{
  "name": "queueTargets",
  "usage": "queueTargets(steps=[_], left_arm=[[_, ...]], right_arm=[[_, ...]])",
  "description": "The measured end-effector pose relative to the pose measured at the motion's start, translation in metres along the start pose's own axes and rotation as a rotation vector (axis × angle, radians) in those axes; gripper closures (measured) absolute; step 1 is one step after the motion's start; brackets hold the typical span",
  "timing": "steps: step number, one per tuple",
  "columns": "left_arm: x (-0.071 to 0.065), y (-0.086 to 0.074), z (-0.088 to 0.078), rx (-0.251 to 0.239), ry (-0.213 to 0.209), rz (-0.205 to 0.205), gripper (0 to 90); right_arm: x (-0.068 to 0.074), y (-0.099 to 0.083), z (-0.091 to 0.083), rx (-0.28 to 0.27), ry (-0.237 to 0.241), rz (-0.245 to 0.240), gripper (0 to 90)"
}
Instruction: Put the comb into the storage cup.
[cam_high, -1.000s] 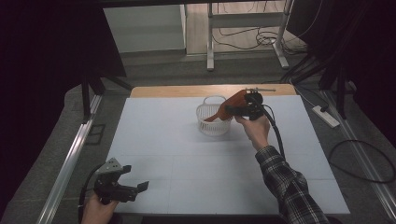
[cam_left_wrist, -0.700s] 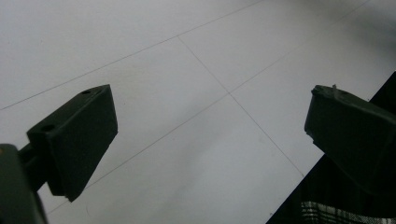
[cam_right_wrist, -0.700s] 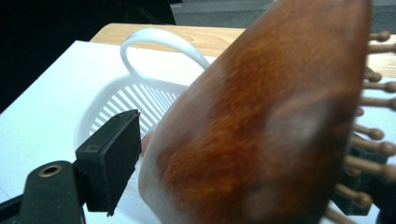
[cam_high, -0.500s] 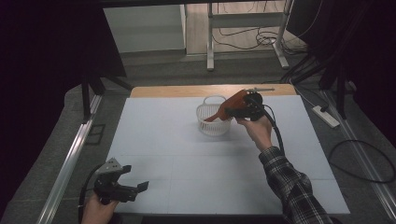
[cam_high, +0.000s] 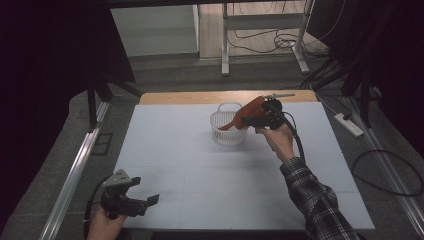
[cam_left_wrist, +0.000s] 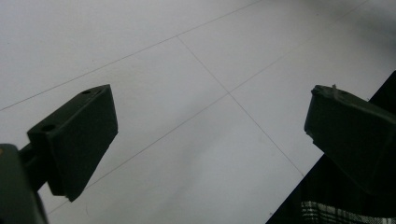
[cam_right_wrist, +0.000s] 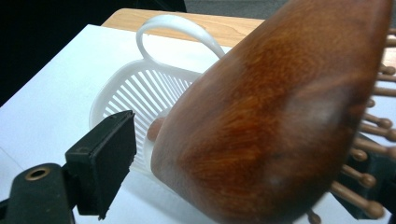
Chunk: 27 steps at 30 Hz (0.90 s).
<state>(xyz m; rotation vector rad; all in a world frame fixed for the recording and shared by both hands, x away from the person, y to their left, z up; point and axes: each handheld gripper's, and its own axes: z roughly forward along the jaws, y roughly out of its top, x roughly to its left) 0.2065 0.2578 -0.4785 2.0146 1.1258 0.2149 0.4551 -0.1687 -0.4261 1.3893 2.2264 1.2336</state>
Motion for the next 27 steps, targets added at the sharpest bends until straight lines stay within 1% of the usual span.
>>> queueTargets(steps=[6,7,11,13,16,20,23,27], left_arm=[[0.0,0.0,0.0,0.0,0.0,0.0,3.5],[0.0,0.0,0.0,0.001,0.0,0.001,3.5],[0.0,0.0,0.0,0.002,0.001,0.002,3.5],[0.0,0.0,0.0,0.002,0.001,0.002,3.5],[0.0,0.0,0.0,0.002,0.001,0.003,3.6],[0.0,0.0,0.0,0.003,0.001,0.003,3.6],[0.0,0.0,0.0,0.004,0.001,0.004,3.6],[0.0,0.0,0.0,0.003,0.0,0.003,3.6]], right_arm=[[0.002,0.0,-0.003,0.014,-0.007,-0.037,8.8],[0.003,0.0,-0.004,0.026,-0.006,-0.056,7.9],[0.005,-0.001,-0.005,0.034,-0.005,-0.075,4.7],[0.005,-0.001,-0.006,0.048,-0.01,-0.083,3.4],[0.006,-0.002,-0.009,0.044,-0.01,-0.099,3.2],[0.006,-0.003,-0.011,0.048,-0.011,-0.107,2.7],[0.008,-0.003,-0.013,0.049,-0.027,-0.128,2.0],[0.008,-0.003,-0.015,0.053,-0.035,-0.141,1.1]])
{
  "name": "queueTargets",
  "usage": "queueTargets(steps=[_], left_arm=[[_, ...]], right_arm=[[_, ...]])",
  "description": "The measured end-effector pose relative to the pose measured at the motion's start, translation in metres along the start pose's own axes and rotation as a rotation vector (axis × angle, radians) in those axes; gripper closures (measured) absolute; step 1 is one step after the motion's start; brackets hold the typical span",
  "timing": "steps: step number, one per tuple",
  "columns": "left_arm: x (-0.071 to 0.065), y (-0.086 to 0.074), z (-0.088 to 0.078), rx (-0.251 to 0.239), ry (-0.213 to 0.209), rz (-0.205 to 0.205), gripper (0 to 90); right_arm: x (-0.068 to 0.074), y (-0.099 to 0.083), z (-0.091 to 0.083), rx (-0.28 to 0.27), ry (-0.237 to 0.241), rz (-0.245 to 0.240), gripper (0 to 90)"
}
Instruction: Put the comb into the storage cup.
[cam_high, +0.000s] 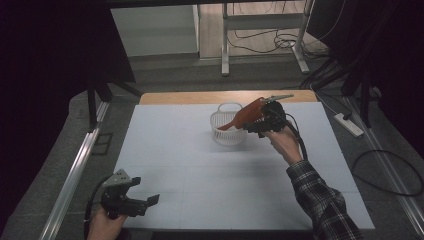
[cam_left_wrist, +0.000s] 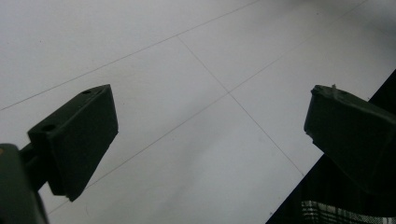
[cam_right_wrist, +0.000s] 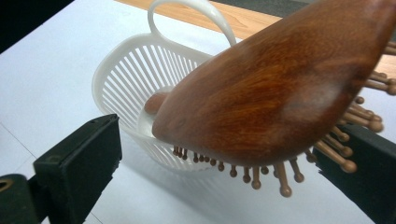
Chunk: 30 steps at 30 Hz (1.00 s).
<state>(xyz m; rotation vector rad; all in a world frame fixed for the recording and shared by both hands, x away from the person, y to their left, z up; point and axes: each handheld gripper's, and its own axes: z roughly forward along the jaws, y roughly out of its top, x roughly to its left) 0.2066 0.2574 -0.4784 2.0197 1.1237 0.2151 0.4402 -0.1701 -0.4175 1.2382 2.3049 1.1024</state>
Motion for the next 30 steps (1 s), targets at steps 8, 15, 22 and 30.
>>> queueTargets(steps=[8,15,22,30], left_arm=[[0.0,0.0,0.0,0.0,0.001,0.0,3.6],[0.0,0.0,0.0,0.001,0.0,0.0,3.7],[0.0,0.0,0.0,0.0,0.0,-0.001,3.7],[0.0,0.0,0.0,0.001,-0.002,0.001,3.7]], right_arm=[[0.001,-0.002,-0.006,0.0,-0.009,-0.025,0.0],[0.001,-0.006,-0.01,-0.01,-0.019,-0.045,0.0],[0.0,-0.01,-0.015,-0.029,-0.023,-0.059,0.0],[-0.001,-0.014,-0.021,-0.044,-0.022,-0.064,0.0]])
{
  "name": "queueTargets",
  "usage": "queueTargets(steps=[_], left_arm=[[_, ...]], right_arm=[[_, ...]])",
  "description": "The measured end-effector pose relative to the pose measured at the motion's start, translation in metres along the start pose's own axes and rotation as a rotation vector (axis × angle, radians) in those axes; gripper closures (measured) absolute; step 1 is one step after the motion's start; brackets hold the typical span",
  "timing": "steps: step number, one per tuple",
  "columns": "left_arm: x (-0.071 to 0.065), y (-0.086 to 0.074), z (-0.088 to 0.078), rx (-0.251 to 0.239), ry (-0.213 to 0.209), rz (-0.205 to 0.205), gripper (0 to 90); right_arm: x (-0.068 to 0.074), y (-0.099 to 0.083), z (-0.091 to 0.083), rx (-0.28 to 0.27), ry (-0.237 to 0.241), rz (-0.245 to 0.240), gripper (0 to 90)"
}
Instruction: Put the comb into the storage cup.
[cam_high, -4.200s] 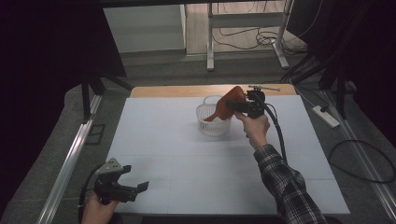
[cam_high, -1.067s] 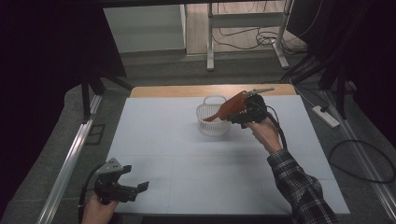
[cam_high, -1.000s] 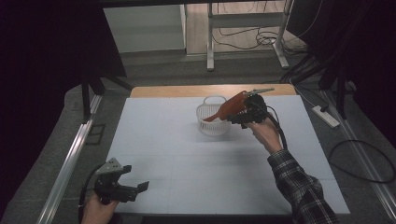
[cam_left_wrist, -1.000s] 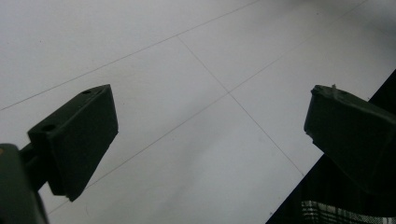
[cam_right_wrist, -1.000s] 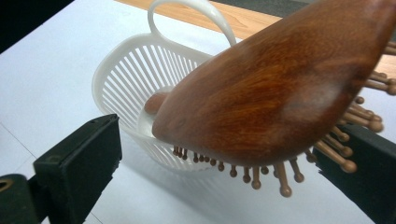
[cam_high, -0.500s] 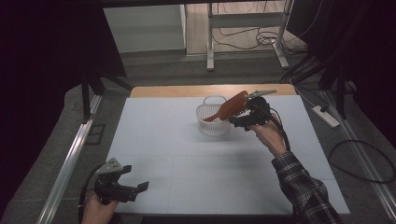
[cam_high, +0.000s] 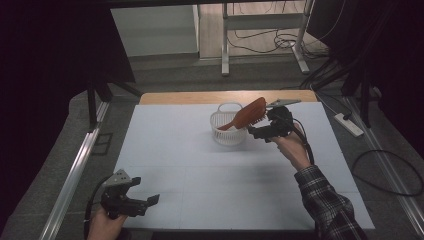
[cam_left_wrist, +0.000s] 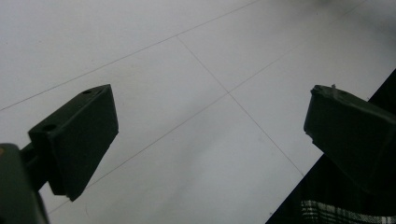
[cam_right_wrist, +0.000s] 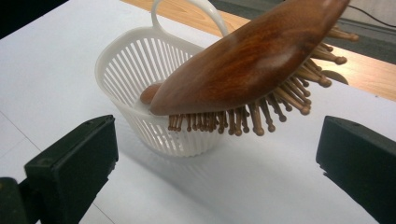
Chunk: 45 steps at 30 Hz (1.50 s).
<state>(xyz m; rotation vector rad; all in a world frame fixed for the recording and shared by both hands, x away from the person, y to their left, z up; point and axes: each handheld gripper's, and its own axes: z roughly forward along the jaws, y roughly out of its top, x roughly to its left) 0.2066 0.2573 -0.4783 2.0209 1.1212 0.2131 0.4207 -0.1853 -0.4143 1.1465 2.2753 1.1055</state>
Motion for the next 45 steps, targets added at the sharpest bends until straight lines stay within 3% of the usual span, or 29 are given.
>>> queueTargets(steps=[31,45], left_arm=[[0.0,-0.001,-0.003,-0.027,0.009,-0.003,2.1],[0.0,-0.001,-0.002,-0.016,0.001,-0.002,2.2]], right_arm=[[0.01,-0.017,-0.007,0.032,0.044,-0.026,0.0],[0.014,-0.022,-0.014,0.033,0.052,-0.027,0.0]])
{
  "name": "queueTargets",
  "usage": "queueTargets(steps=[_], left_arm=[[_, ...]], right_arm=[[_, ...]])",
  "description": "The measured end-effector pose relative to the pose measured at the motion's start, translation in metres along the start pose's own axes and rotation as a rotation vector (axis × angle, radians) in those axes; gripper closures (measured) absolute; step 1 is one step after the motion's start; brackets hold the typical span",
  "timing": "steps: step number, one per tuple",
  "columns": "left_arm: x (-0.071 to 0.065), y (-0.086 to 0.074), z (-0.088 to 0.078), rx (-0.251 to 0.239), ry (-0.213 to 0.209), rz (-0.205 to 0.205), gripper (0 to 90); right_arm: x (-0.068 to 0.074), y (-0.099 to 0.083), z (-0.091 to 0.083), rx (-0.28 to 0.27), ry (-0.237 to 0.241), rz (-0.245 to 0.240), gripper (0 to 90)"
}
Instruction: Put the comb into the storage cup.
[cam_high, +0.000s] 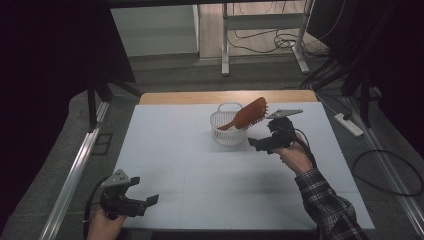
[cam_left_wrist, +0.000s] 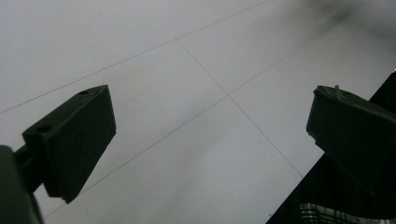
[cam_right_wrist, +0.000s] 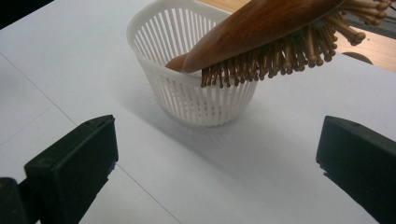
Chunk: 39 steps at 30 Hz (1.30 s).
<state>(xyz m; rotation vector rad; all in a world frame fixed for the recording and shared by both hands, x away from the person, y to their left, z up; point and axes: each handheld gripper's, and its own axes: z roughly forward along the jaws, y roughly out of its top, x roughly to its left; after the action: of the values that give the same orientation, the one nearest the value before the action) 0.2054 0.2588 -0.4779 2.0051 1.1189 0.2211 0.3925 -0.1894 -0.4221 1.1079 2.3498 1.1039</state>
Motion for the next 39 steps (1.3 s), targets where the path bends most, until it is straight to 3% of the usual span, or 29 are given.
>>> queueTargets(steps=[13,21,29,39], left_arm=[[0.0,0.0,0.0,0.002,-0.005,0.0,2.3],[0.001,0.0,0.0,0.004,-0.007,-0.004,2.3],[0.001,0.0,0.0,0.002,-0.007,-0.006,2.4],[0.001,0.0,0.0,-0.001,-0.009,-0.005,2.3]], right_arm=[[0.008,-0.004,-0.008,0.0,0.006,-0.028,0.0],[0.009,-0.009,-0.016,0.001,0.024,-0.009,0.0],[0.01,-0.014,-0.023,-0.014,0.029,-0.032,0.0],[0.011,-0.023,-0.027,0.0,0.048,-0.024,0.0]])
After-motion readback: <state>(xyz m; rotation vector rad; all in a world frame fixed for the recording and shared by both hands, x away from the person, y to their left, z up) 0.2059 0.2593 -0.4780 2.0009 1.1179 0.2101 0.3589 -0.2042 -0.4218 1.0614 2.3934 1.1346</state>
